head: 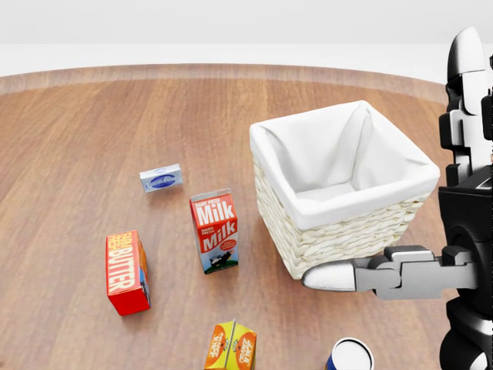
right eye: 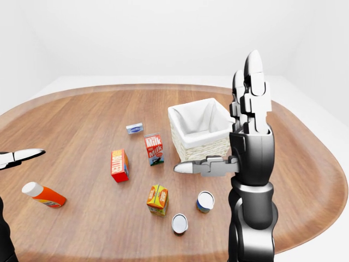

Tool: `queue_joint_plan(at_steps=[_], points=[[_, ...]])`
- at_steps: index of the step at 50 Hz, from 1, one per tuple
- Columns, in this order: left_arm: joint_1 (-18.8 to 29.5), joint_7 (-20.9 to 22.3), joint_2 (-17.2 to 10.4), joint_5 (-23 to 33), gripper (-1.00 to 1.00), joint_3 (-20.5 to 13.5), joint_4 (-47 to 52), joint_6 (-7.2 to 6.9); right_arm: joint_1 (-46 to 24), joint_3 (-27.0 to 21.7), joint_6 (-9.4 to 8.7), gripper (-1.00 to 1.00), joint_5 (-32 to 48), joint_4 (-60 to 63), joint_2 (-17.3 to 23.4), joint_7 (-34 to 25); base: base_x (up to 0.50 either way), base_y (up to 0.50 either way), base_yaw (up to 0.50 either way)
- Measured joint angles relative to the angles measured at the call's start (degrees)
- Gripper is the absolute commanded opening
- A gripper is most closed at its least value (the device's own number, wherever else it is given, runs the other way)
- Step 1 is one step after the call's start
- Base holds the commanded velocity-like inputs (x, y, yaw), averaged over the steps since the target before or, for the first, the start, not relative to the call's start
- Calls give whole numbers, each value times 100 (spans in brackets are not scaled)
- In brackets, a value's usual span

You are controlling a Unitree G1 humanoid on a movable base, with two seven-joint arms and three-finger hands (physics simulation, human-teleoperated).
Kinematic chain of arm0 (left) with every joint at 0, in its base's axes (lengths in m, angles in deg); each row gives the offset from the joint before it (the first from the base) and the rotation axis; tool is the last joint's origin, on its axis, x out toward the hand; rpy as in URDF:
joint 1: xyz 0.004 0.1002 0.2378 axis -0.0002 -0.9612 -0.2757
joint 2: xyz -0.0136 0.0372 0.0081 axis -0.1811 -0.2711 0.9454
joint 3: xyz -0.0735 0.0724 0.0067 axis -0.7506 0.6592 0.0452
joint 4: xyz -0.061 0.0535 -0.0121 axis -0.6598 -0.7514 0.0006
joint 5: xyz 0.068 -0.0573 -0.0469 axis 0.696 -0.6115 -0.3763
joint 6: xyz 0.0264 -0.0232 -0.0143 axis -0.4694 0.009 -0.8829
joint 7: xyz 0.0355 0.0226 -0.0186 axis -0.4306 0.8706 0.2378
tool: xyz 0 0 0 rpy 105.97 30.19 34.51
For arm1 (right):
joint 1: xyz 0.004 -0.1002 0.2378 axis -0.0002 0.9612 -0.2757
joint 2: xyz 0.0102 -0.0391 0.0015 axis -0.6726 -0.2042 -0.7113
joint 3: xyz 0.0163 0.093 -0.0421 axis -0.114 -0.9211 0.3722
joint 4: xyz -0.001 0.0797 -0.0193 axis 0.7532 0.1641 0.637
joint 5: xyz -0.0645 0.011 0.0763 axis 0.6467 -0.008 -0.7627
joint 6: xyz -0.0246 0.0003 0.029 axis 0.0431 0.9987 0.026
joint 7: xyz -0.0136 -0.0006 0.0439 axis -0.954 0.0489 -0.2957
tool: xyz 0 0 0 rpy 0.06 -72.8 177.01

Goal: Pick up the orange juice, and put it in the basket.

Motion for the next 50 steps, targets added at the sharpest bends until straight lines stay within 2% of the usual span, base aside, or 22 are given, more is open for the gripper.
queue_joint_plan(at_steps=[9,23,34,50], points=[[-7,-2,-1,-8,100,-8,3,0,-4,13,0,100,70,13,6,-43,48,2,0],[-7,-6,-2,-9,100,-4,-20,0,-230,-21,0,100,485,134,183,-231,0,0,0],[-7,-11,-2,-7,100,6,-44,0,-425,180,0,100,1624,207,326,-832,0,0,0],[-13,-10,0,-15,100,2,-29,0,-586,439,0,100,3267,175,275,-1846,0,0,0]])
